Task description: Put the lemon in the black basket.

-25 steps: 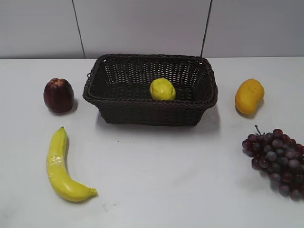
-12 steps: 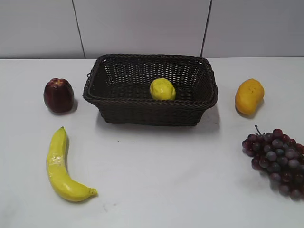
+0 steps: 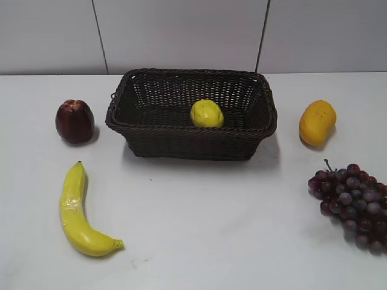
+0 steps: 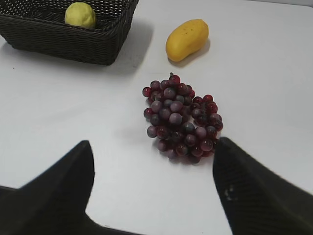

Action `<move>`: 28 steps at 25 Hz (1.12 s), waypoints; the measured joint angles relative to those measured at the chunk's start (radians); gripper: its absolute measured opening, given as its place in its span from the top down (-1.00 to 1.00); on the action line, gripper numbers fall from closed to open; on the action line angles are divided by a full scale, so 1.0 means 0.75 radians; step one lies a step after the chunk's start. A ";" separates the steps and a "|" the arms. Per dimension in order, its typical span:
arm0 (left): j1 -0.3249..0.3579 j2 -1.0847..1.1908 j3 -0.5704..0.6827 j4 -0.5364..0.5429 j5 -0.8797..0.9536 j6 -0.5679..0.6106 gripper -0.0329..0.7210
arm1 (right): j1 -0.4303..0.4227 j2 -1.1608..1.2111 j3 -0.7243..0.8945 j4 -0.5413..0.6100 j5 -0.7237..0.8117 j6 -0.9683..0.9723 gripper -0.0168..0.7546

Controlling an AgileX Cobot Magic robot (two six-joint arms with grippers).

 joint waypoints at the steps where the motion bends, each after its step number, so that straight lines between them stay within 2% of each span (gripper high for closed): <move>1: 0.000 -0.027 0.000 0.000 0.000 0.000 -0.58 | 0.000 0.000 0.000 0.000 0.000 0.000 -0.52; 6: 0.000 -0.140 0.000 0.001 0.006 0.000 -0.58 | 0.000 0.000 0.000 0.000 0.000 0.000 -0.52; 28: 0.000 -0.147 0.000 0.007 0.008 -0.001 -0.58 | 0.000 0.000 0.000 0.001 0.000 0.000 -0.52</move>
